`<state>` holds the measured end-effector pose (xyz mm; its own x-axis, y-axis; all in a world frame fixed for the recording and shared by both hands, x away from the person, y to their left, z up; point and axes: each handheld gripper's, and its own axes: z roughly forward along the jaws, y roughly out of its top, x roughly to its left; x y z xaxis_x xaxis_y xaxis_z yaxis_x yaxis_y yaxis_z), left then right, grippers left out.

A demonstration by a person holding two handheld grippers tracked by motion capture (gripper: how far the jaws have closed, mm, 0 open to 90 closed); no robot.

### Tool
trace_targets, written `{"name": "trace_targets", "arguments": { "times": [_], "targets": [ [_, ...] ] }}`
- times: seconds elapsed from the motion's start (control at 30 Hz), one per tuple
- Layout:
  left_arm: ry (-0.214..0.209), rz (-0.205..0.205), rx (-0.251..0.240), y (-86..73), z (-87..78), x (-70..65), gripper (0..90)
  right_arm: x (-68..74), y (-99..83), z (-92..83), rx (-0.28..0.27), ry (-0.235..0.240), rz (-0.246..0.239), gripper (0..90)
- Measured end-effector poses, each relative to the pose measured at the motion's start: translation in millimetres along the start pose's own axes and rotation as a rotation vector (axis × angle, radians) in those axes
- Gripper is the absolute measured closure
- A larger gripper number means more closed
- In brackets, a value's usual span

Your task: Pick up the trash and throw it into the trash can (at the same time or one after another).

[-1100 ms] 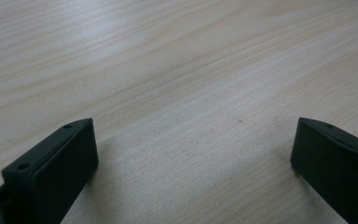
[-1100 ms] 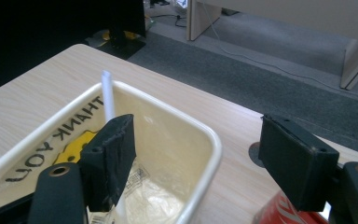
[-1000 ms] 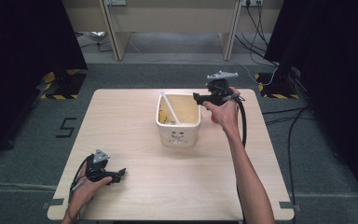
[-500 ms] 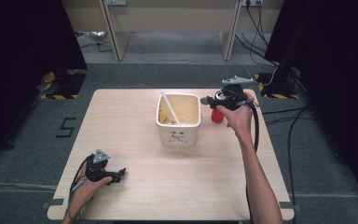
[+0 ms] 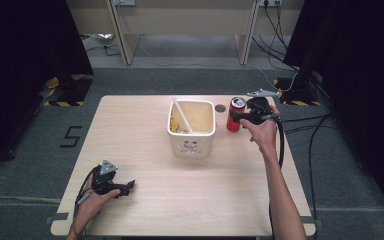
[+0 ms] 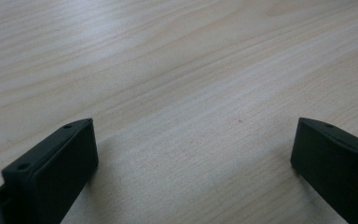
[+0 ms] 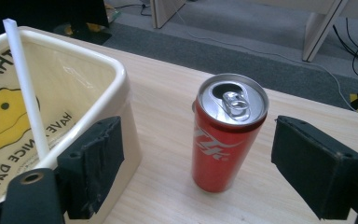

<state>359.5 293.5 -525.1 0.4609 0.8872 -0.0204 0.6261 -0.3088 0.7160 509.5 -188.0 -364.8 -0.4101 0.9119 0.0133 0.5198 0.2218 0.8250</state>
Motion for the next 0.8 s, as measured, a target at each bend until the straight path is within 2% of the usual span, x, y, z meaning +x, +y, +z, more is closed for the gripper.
{"name": "trace_targets", "arguments": {
  "times": [0.23,0.8],
  "targets": [
    [0.000,0.000,0.000,0.0,0.0,0.0,0.0,-7.1,-9.4,1.8,0.001,-0.009,0.011,16.6],
    [0.001,0.000,-0.002,-0.1,0.2,-0.1,0.0,-14.2,-27.0,15.4,0.012,-0.007,0.027,16.3]
  ]
}}
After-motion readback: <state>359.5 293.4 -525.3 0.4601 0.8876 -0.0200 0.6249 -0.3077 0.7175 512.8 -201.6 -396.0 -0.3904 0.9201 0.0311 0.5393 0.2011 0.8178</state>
